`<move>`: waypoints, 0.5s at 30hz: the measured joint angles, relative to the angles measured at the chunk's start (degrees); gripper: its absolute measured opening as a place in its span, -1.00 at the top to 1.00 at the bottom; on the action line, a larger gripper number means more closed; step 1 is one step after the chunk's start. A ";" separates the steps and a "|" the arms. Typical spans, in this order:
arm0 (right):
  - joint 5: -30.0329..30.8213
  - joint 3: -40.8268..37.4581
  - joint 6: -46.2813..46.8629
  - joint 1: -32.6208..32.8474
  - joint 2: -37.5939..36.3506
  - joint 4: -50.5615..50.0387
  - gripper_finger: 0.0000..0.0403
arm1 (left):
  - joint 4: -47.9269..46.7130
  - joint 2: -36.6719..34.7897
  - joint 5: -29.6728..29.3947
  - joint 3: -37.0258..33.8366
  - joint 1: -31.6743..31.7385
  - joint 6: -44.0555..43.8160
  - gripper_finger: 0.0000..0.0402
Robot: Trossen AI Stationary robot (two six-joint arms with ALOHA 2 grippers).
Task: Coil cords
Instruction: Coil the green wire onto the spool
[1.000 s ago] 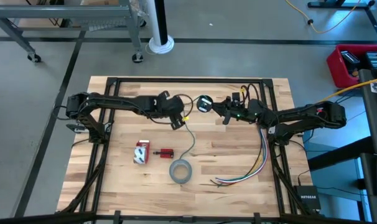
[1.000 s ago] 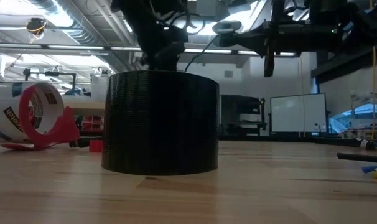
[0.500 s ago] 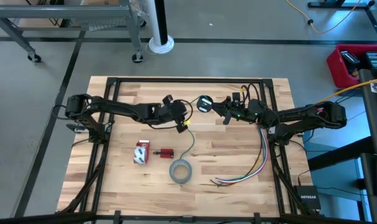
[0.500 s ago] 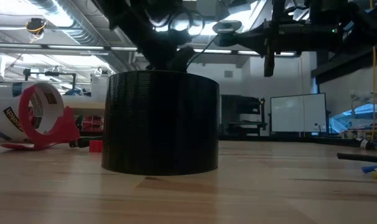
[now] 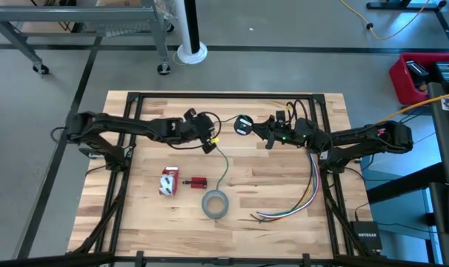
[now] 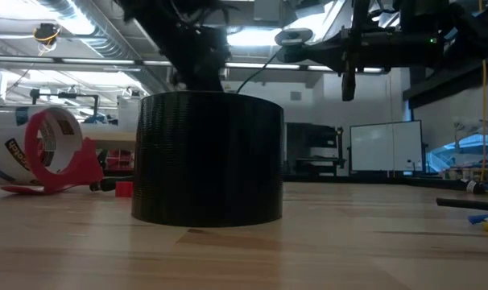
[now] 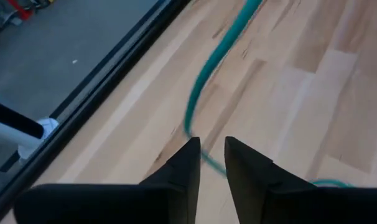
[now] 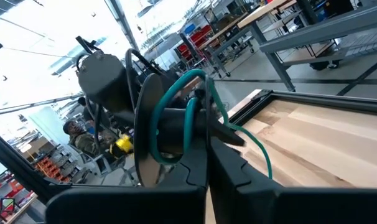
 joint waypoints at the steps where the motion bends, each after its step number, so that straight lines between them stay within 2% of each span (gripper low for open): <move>1: 0.00 0.00 0.00 -0.01 0.00 0.00 0.99 | -1.51 -1.24 -0.01 0.00 -0.06 -0.67 0.68; 5: 0.00 0.00 0.00 -0.01 0.00 0.00 0.99 | -2.82 -5.02 -0.12 -0.07 -0.26 -1.08 0.69; 7: 0.00 0.00 0.00 0.00 0.00 0.02 0.99 | -0.15 -5.78 -0.09 -1.54 -0.26 -0.66 0.69; 15: 0.00 0.00 0.09 0.01 0.00 0.16 0.98 | 9.19 -6.64 0.24 -13.14 1.30 -5.78 0.70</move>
